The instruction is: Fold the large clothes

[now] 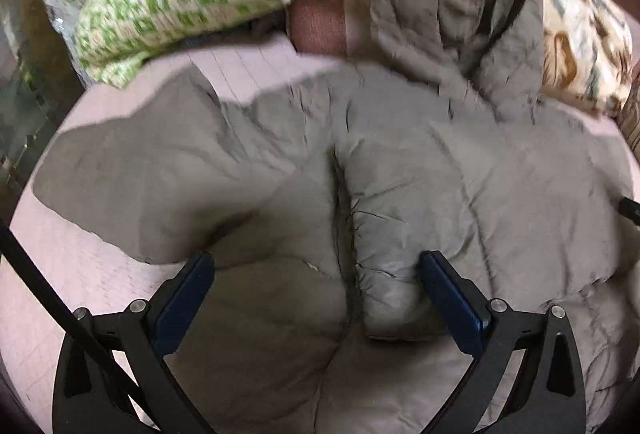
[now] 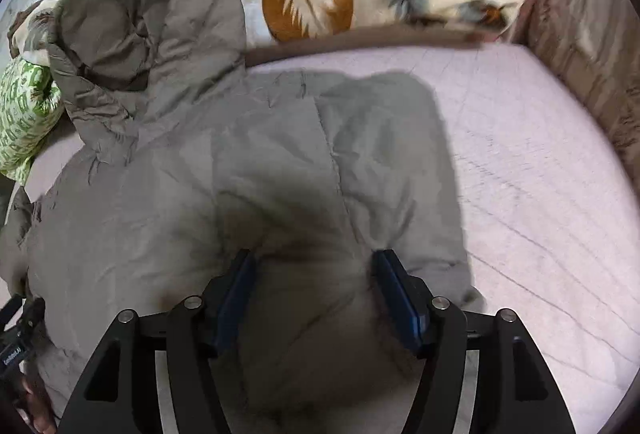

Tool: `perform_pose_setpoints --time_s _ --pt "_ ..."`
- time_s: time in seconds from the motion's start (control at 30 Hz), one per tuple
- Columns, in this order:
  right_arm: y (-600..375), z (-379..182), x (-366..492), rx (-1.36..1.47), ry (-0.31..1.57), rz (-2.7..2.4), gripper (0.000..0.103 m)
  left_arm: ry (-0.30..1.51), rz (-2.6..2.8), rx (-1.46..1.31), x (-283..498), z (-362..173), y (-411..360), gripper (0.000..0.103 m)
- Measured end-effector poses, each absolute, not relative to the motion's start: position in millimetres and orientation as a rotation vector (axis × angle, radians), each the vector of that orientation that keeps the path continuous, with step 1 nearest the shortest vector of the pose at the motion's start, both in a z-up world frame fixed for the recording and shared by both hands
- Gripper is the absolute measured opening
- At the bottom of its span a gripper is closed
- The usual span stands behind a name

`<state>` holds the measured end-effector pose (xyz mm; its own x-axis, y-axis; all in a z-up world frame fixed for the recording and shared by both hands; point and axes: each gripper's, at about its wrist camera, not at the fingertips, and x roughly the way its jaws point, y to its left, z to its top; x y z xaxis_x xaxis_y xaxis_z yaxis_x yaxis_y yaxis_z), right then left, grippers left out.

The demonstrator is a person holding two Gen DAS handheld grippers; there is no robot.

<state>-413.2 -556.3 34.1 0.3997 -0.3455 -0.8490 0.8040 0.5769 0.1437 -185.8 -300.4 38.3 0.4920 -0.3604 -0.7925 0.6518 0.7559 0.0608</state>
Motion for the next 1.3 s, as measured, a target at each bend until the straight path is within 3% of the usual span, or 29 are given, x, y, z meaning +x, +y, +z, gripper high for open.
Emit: perform_pose_setpoints --time_s 0.03,0.17,0.2,0.37,0.8,0.93,1.3 --pt "-548 47 -421 0.604 0.838 -0.778 0.068 0.828 -0.644 0.359 -189 46 -298 0.103" --pt "-488 84 -462 0.575 0.664 -0.690 0.093 0.718 -0.693 0.279 -205 74 -287 0.103" --pt "-473 87 -470 0.533 0.635 -0.686 0.094 0.705 -0.708 0.276 -208 77 -286 0.103" --pt "-467 74 -454 0.457 0.687 -0.697 0.094 0.736 -0.752 0.331 -217 66 -300 0.103" --pt "-494 11 -442 0.623 0.895 -0.749 0.095 0.825 -0.732 0.406 -208 27 -317 0.103" --pt "-494 10 -441 0.652 0.912 -0.731 0.102 0.831 -0.730 0.406 -208 26 -316 0.103" --pt "-497 21 -452 0.800 0.897 -0.694 0.102 0.804 -0.737 0.415 -215 30 -313 0.103"
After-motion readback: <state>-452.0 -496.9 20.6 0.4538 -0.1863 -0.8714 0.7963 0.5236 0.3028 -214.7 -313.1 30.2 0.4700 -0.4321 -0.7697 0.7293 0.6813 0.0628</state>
